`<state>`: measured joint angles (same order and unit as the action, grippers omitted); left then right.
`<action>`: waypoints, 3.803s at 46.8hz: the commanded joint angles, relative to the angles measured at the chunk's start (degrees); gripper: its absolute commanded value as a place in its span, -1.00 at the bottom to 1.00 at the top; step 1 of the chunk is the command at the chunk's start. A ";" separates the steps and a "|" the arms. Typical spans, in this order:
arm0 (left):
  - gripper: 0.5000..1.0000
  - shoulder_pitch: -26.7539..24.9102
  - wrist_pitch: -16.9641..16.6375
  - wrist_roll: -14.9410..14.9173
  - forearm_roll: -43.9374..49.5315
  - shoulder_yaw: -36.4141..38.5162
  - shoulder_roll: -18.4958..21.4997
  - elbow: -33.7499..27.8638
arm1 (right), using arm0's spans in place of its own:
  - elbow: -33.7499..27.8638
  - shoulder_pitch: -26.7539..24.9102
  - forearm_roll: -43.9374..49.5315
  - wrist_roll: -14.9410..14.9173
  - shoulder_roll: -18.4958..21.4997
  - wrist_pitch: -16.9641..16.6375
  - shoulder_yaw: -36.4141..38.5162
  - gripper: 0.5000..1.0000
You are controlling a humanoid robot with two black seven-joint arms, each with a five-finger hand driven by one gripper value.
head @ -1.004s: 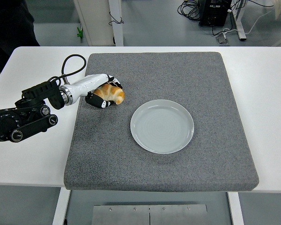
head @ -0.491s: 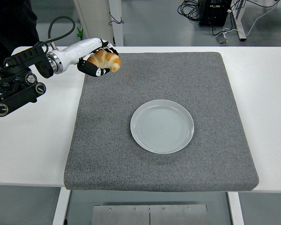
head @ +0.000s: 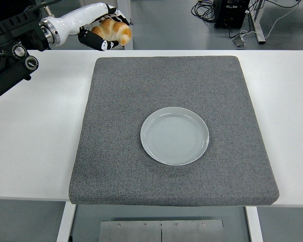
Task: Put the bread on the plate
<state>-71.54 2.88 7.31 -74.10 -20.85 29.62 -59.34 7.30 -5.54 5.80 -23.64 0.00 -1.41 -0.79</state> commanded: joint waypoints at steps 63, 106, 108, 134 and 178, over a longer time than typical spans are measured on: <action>-0.57 0.25 -0.16 -0.89 -9.22 2.92 -10.90 -11.32 | 0.00 0.00 0.00 0.00 0.00 0.01 0.00 1.00; -0.57 8.16 -2.09 0.78 -17.04 5.20 -12.83 -11.58 | 0.00 0.00 0.00 0.00 0.00 0.01 0.00 1.00; -0.57 8.34 -2.09 0.86 -17.22 5.55 -12.83 -11.58 | 0.00 0.00 0.00 0.00 0.00 0.01 0.00 1.00; -0.57 10.71 -7.63 0.86 -17.22 12.15 -14.06 -10.44 | 0.00 0.00 0.00 0.00 0.00 0.01 0.00 1.00; -0.57 12.74 -11.23 0.86 -19.24 14.87 -15.64 -8.24 | 0.00 0.00 0.00 0.00 0.00 0.01 0.00 1.00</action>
<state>-59.13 -8.35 8.18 -92.45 -5.97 13.97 -67.81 7.30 -5.53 5.80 -23.64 0.00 -1.42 -0.80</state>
